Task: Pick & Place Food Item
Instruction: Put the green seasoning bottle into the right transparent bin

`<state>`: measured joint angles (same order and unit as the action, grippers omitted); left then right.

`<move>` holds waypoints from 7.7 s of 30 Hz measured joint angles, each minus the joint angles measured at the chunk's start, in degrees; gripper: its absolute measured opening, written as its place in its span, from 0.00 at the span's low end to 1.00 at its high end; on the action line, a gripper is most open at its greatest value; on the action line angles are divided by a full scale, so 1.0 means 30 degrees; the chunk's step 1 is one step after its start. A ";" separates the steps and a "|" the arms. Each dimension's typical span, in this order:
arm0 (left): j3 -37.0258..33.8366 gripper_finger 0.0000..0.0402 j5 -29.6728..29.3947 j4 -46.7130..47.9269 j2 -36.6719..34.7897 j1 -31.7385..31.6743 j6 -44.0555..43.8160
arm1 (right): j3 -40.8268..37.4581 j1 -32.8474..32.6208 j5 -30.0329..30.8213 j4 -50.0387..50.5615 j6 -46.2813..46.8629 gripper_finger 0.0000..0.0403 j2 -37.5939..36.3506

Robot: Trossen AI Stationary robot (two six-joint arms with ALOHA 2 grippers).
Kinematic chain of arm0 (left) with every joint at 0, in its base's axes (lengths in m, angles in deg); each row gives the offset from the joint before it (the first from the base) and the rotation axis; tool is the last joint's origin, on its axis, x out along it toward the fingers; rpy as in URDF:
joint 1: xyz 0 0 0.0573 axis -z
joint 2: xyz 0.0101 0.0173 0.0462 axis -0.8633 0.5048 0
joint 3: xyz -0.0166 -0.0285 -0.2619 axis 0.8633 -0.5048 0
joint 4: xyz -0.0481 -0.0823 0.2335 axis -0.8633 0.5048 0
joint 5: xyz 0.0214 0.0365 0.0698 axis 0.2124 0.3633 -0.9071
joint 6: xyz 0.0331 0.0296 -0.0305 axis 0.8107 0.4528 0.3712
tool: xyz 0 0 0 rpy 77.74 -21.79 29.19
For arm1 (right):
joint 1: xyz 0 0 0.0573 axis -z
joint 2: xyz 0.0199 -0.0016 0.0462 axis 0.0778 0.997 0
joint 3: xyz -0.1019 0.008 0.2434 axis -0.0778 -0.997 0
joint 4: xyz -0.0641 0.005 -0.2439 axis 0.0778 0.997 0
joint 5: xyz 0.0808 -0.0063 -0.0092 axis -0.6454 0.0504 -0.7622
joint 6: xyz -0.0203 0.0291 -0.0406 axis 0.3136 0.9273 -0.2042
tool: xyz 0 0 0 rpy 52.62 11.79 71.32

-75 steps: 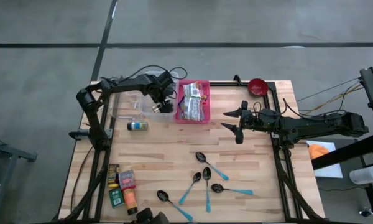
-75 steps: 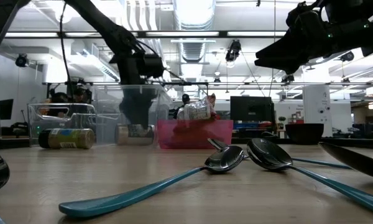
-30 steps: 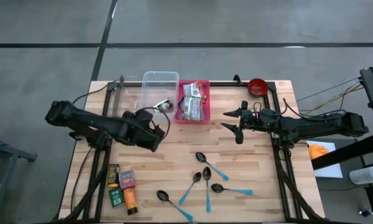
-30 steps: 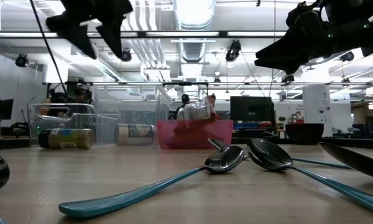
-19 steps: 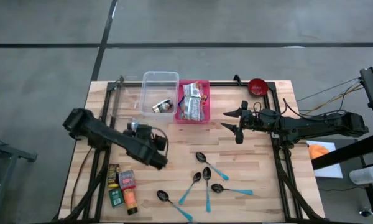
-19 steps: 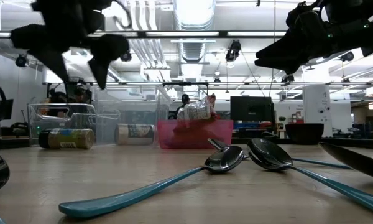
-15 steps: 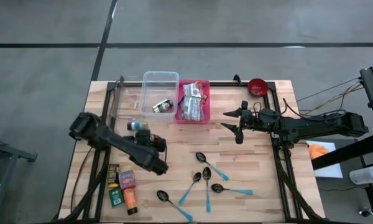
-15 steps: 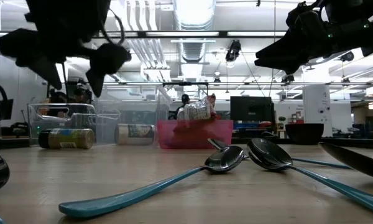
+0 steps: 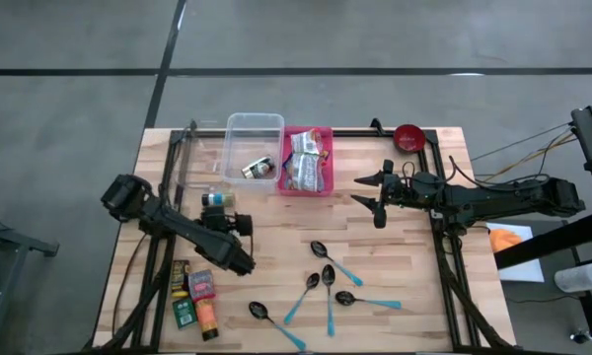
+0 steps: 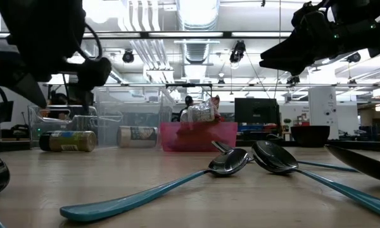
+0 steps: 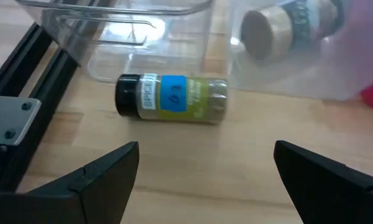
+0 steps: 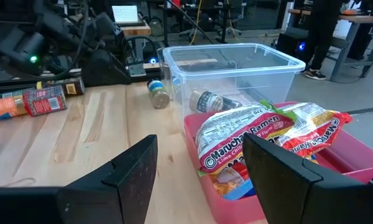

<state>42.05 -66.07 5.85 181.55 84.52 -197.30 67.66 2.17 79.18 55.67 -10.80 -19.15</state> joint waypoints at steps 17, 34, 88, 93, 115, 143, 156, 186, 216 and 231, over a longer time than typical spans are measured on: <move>-0.4888 0.93 -0.3177 -0.4373 -0.1387 0.0008 0.2700 | -0.0004 0.0000 0.0000 0.0000 -0.0029 0.58 0.0000; -0.7193 0.93 -0.4064 -0.7355 -0.1387 -0.0021 0.2991 | 0.0004 0.0000 0.0000 -0.0007 -0.0042 0.58 0.0000; -0.6568 0.93 0.3076 -1.4156 -0.5670 -0.2076 1.2032 | 0.0004 0.0000 0.0007 -0.0103 -0.0004 0.58 0.0007; -0.5257 0.93 0.2320 -1.3388 -0.6035 -0.2058 1.3839 | 0.0004 0.0000 0.0006 -0.0108 0.0000 0.58 0.0007; -0.0345 0.93 0.3161 -1.2168 -0.6064 -0.2012 2.9967 | 0.0004 0.0000 0.0000 -0.0100 -0.0017 0.58 0.0007; -0.7548 0.93 0.8186 -2.1612 -0.6013 -0.5261 4.2422 | 0.0004 0.0000 0.0000 -0.0102 -0.0038 0.58 0.0007; -0.9009 0.84 0.9746 -2.3687 -0.6013 -0.6651 4.2473 | 0.0004 0.0000 0.0000 -0.0100 -0.0042 0.58 0.0007; -0.9009 0.42 0.9743 -2.3957 -0.6021 -0.6636 4.1879 | 0.0004 -0.0001 0.0000 -0.0095 -0.0012 0.58 0.0007; 0.0655 0.42 -0.0004 -1.6637 -0.8993 -0.7764 3.8115 | -0.0004 0.0000 0.0000 -0.0080 -0.0042 0.58 0.0015; 0.1395 0.42 0.7912 -1.5891 -0.7689 -1.8024 3.7941 | -0.0004 -0.0003 0.0000 -0.0083 -0.0035 0.58 0.0015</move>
<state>46.23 -42.34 -41.82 158.48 30.45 -83.47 67.65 2.16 79.18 55.42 -10.90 -19.10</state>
